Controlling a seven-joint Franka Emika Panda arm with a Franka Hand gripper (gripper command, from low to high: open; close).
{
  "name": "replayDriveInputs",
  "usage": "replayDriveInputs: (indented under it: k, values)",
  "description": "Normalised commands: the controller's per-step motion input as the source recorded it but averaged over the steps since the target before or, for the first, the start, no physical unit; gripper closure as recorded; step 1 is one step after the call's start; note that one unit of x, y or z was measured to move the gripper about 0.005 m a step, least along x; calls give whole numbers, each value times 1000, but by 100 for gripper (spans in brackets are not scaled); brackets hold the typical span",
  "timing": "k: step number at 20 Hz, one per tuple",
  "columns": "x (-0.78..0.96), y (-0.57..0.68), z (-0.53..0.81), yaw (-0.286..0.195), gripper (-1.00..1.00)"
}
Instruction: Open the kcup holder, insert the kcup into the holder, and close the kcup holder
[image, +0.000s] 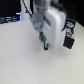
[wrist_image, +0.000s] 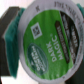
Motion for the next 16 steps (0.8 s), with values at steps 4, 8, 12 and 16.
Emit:
replayDriveInputs:
  k: [4, 8, 12, 16]
  values:
    - [-73, 484, 553, 83, 100]
    - [-116, 493, 478, 72, 100]
    - [-92, 515, 448, 56, 100]
    - [-3, 546, 384, 43, 100]
